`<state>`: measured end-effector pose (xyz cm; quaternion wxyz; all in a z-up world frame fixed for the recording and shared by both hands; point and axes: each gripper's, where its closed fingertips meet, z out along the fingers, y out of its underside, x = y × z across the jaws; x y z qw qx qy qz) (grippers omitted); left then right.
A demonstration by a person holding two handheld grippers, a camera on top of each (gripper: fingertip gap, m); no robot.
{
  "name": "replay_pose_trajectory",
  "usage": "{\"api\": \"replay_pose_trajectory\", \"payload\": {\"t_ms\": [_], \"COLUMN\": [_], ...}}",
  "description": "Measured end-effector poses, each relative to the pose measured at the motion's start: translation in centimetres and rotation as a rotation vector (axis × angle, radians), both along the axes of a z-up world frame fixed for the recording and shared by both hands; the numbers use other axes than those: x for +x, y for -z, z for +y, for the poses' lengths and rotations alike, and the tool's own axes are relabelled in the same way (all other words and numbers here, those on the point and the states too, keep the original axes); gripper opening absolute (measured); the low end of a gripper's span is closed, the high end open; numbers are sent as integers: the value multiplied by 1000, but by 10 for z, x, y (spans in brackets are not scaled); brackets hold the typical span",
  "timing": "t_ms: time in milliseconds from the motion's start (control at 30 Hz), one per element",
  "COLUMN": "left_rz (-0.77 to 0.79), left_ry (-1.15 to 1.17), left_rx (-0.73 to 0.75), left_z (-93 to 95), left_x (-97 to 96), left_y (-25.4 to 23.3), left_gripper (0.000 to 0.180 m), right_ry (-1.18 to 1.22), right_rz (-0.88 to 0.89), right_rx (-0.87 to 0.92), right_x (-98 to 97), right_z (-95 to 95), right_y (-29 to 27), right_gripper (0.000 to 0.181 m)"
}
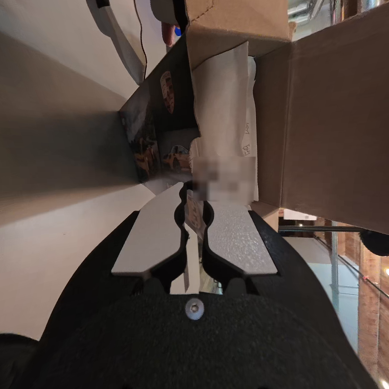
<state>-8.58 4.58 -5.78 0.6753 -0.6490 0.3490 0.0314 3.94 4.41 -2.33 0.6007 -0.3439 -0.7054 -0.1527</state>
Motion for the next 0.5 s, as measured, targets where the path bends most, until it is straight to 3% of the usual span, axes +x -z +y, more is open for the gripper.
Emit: {"api": "replay_pose_trajectory", "payload": {"t_ms": [500], "left_rz": [-71], "left_ry": [-90], "left_rx": [83], "left_z": [25], "left_x": [-14], "left_y": [-40], "left_gripper": [64], "right_ry": [-18], "right_rz": [-272], "right_rx": [-292], "right_x": [-63], "right_z": [14], "right_y": [-39], "right_gripper": [9]}}
